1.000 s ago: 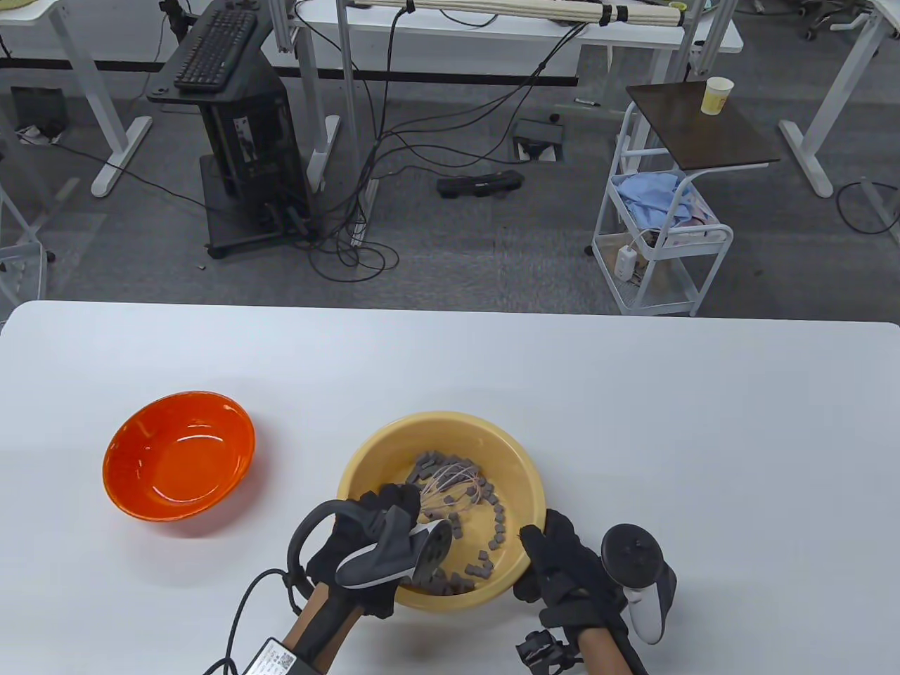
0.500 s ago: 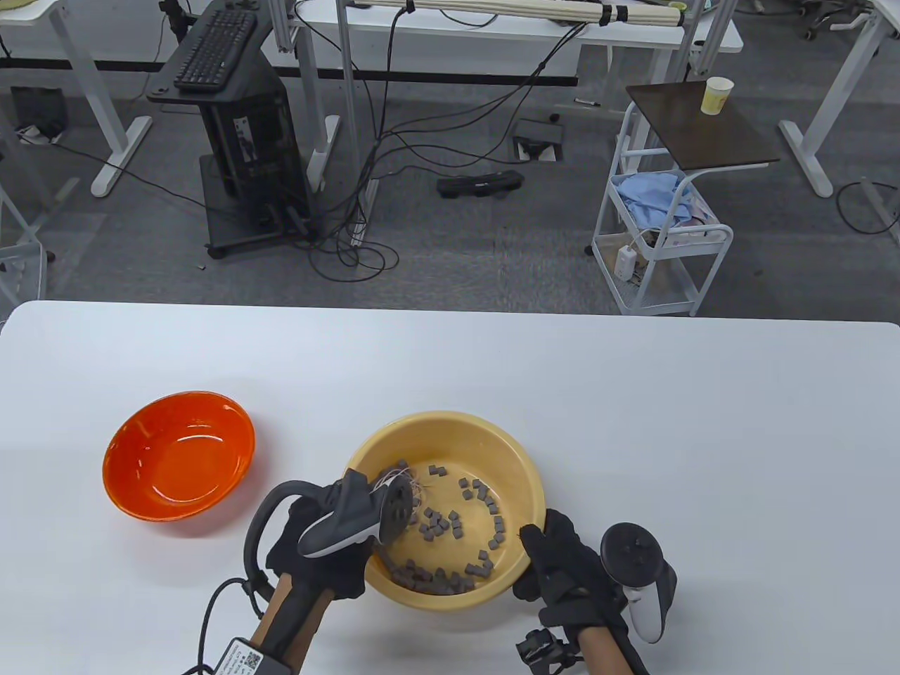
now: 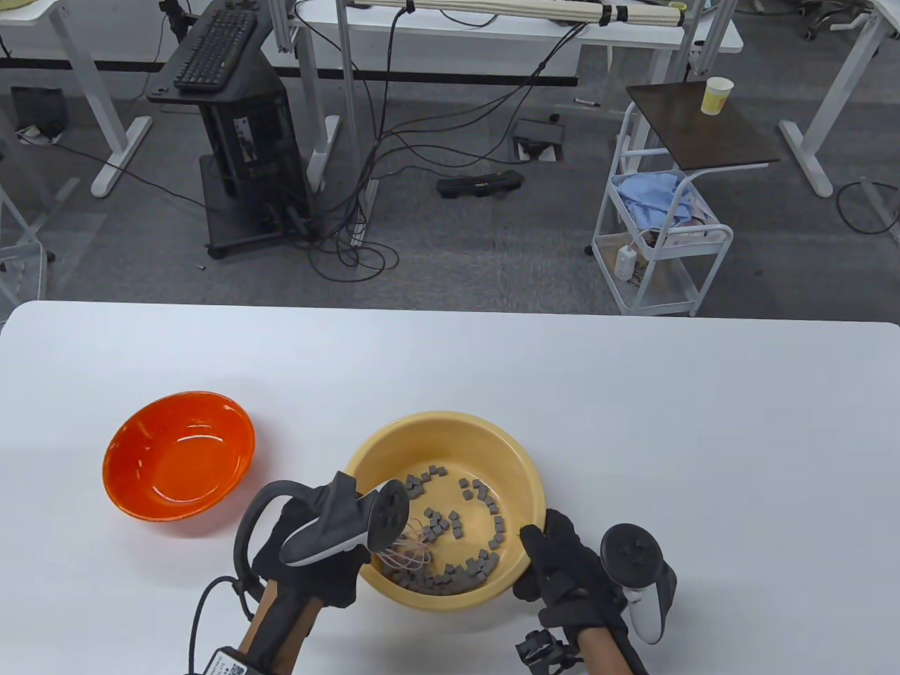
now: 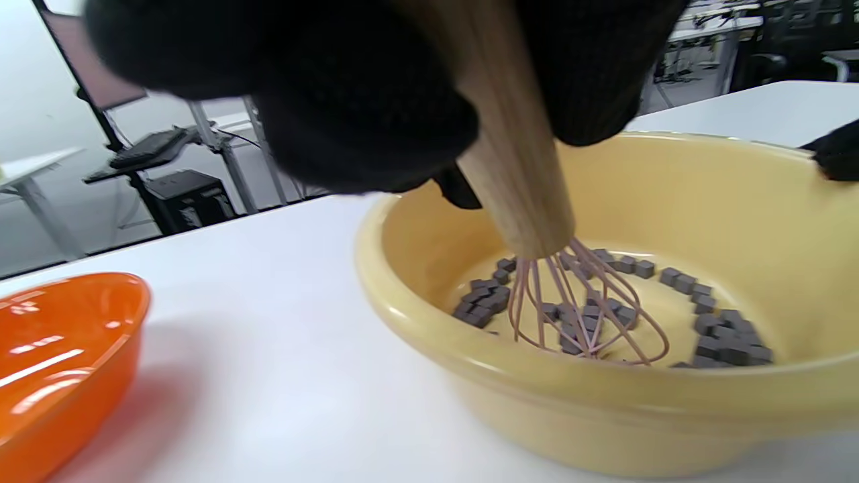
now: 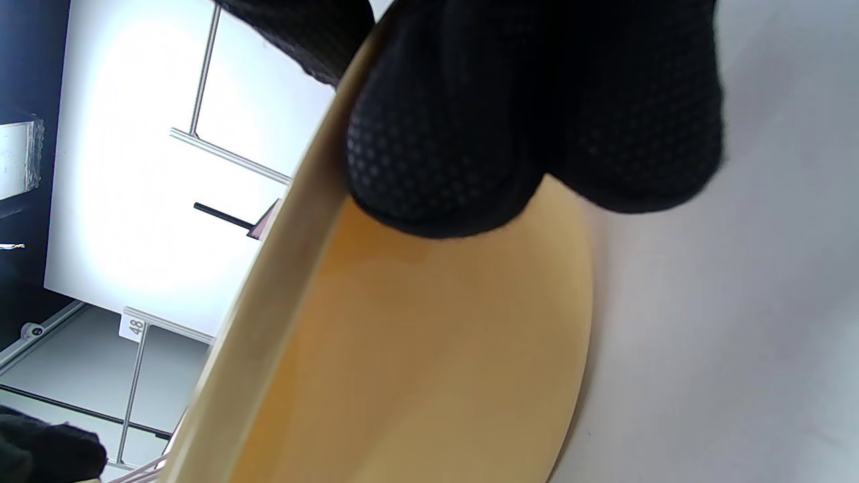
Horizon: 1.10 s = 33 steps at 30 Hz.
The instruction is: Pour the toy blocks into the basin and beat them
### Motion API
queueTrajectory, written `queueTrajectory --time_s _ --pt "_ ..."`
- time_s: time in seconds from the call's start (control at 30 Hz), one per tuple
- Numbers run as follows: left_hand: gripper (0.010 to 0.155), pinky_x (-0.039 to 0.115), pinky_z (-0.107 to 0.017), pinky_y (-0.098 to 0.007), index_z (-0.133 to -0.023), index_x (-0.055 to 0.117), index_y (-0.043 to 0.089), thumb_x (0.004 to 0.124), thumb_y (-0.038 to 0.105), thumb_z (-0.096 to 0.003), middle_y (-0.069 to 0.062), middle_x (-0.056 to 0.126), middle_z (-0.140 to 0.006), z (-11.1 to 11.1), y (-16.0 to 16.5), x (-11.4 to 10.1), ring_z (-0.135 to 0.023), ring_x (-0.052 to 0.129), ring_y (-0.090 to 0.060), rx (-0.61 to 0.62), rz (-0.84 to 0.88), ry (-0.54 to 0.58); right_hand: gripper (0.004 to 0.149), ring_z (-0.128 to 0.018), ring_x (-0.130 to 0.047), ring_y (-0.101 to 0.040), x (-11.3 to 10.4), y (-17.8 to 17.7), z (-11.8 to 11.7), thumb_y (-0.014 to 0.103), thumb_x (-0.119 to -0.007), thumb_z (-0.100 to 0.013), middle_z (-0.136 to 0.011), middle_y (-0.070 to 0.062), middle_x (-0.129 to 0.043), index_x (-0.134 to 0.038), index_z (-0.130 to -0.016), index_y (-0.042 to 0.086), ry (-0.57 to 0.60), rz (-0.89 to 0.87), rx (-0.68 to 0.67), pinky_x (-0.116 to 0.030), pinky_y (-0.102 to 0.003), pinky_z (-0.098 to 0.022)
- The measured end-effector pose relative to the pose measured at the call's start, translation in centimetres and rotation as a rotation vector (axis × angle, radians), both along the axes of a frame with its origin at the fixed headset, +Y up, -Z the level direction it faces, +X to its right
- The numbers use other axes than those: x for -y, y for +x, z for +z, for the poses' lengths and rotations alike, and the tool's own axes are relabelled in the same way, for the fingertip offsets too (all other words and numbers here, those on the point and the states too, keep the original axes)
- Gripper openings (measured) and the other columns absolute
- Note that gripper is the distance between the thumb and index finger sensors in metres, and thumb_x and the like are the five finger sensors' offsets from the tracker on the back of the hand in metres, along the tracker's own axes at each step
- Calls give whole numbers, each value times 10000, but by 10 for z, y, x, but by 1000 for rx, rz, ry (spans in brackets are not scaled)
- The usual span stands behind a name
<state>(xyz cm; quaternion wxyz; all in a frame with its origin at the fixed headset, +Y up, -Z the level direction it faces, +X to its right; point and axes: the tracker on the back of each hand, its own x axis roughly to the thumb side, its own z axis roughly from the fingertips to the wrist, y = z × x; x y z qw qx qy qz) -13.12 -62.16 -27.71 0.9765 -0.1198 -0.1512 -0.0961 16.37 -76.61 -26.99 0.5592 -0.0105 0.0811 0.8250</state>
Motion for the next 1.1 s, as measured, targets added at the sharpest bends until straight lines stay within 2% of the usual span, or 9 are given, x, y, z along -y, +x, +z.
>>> queueTrajectory --time_s 0.17,0.43,0.57,0.67,0.8,0.87,1.1 --pt "426 916 -326 -324 -932 898 188 776 446 -616 -154 965 -881 -1 14 14 -410 1069 -117 80 59 -87 634 -350 -994 -236 0 0 1 249 -643 -714 -675 -251 -850 -361 -1050 -208 1 -5 1 -897 -489 -383" --pt "511 895 -419 -349 -1063 743 140 771 408 -629 -177 869 -982 4 39 31 -567 1036 -148 185 55 -136 635 -352 -991 -236 1 -1 1 250 -641 -714 -677 -251 -847 -357 -1051 -207 3 -8 3 -894 -490 -386" --pt "529 872 -473 -381 -1102 674 125 751 378 -644 -194 801 -1032 7 50 40 -655 1003 -182 197 -1 -108 635 -353 -990 -236 1 -1 1 249 -640 -714 -676 -253 -846 -355 -1051 -208 4 -8 3 -894 -490 -386" --pt "524 867 -501 -399 -1113 654 126 726 370 -655 -195 788 -1040 9 55 46 -691 999 -186 188 -62 -24 636 -353 -989 -235 1 -1 2 250 -639 -714 -676 -252 -845 -353 -1052 -208 5 -8 5 -894 -490 -386" --pt "519 902 -455 -352 -1096 676 132 734 381 -644 -178 834 -1007 7 56 56 -637 1051 -145 149 -143 119 637 -354 -989 -236 1 -1 2 249 -639 -714 -677 -251 -845 -352 -1052 -208 5 -7 4 -894 -490 -386" --pt "518 914 -432 -335 -1093 681 141 735 387 -641 -173 852 -994 4 53 59 -616 1068 -134 130 -156 138 637 -354 -989 -236 1 -1 2 249 -639 -714 -677 -251 -845 -351 -1052 -208 5 -7 4 -894 -490 -386" --pt "482 924 -371 -320 -1057 747 151 757 388 -638 -161 895 -978 -8 26 48 -501 1093 -122 18 -134 80 637 -355 -990 -238 1 0 2 248 -640 -714 -680 -254 -845 -351 -1055 -206 1 -13 -3 -893 -491 -388"
